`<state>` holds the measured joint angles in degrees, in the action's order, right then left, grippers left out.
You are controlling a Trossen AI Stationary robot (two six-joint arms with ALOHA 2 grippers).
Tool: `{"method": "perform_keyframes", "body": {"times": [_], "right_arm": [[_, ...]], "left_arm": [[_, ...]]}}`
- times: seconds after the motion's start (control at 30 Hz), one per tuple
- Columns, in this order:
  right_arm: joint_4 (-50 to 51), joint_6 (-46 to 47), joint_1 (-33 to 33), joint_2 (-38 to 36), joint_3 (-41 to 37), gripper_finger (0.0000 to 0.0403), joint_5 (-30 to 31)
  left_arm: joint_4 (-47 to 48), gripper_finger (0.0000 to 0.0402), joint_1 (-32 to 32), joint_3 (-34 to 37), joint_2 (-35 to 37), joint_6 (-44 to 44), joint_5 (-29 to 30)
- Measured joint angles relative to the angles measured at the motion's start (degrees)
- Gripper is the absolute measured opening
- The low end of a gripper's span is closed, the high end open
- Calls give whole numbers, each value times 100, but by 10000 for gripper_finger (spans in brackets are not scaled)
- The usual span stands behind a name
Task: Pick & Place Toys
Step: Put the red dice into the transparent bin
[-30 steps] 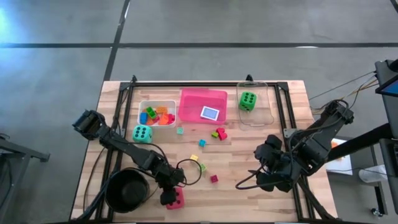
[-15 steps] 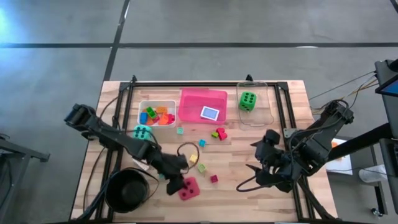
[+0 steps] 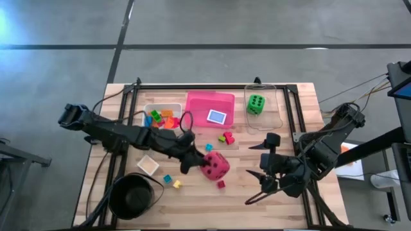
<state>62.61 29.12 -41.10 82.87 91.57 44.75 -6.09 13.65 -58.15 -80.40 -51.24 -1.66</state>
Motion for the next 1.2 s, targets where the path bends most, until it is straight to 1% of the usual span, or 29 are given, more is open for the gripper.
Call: {"method": "perform_keyframes", "body": {"times": [0.13, 0.2, 0.27, 0.43, 0.53, 0.63, 0.8, 0.97, 1.2], "right_arm": [[-473, -632, 187, 2, 0, 362, -7], [-692, -851, 302, 0, 2, 362, -159], [-932, -1056, 424, 1, 0, 362, -410], [-1627, -1609, 618, -20, 0, 362, -665], [-1803, -1884, 764, -31, 0, 362, -898], [-1812, -1966, 942, -31, 0, 362, -1066], [-2099, -2221, 1148, -31, 0, 362, -1059], [-2151, -2226, 1299, 26, 0, 362, -1609], [-2169, -2280, 1417, 129, 11, 362, -1603]], "left_arm": [[-541, 122, -191, 0, -2, 135, -128], [-759, 119, -253, -2, 0, 215, -167], [-866, 117, -296, -2, 0, 304, -211], [-896, 110, -371, 0, 0, 456, -239], [-1041, 106, -414, -2, 0, 495, -241], [-1216, 104, -426, -2, 0, 584, -261], [-1291, 94, -426, -4, 0, 627, -252], [-1489, 93, -439, -4, 4, 706, -179], [-1575, 92, -450, 1, 4, 782, -172]]}}
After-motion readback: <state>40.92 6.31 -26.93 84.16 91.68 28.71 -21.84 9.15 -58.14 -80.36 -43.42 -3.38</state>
